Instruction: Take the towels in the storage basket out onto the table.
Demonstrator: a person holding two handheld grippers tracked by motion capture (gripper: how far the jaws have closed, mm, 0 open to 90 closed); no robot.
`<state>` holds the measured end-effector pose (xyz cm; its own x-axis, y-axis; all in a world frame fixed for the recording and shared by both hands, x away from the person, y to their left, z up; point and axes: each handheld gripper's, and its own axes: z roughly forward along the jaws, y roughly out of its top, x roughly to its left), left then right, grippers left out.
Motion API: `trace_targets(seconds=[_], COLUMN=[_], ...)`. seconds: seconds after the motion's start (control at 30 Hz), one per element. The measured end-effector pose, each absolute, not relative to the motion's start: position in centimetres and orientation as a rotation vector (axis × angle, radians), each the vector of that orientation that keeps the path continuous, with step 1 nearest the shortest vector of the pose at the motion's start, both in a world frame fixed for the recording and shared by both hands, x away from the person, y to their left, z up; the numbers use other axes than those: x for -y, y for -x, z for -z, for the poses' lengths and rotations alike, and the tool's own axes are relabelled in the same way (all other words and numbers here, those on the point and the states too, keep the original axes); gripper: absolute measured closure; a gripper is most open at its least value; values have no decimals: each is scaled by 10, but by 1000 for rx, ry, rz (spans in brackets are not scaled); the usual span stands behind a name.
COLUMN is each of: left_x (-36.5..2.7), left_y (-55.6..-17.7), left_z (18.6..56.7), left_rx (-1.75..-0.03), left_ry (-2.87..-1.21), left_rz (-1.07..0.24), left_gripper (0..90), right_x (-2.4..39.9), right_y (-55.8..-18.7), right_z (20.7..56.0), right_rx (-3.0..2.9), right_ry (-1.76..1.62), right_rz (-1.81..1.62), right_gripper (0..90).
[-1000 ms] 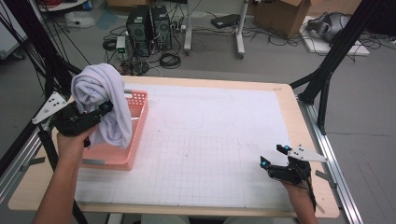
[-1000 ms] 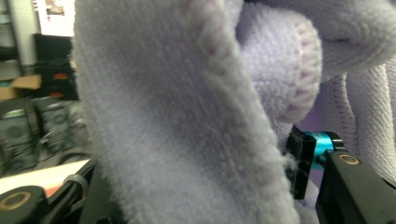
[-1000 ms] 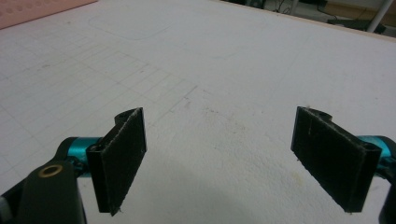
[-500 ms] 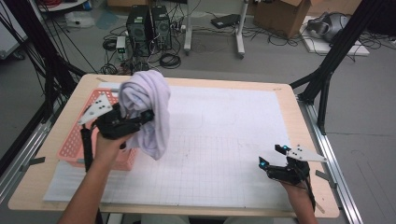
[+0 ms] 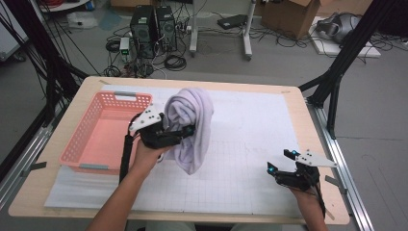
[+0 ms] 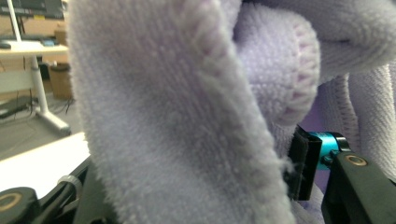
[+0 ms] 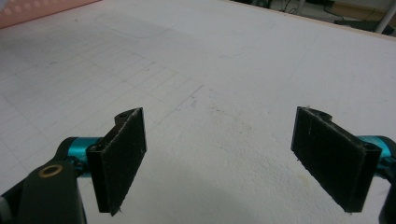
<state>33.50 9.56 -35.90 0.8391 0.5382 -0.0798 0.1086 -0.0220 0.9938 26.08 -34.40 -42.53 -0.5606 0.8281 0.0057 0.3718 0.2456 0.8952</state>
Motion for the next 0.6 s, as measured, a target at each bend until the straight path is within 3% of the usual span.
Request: trace_targets(seconds=[0.6], left_x=[-20], left_y=[-364], left_z=[429], left_rx=[-652], left_ry=[-1782], left_rz=[-273], left_gripper=[427], right_x=[345], right_y=[-262], right_z=[427], right_rx=[-2052], right_ry=[-1098], right_rz=[-1271], right_gripper=[169])
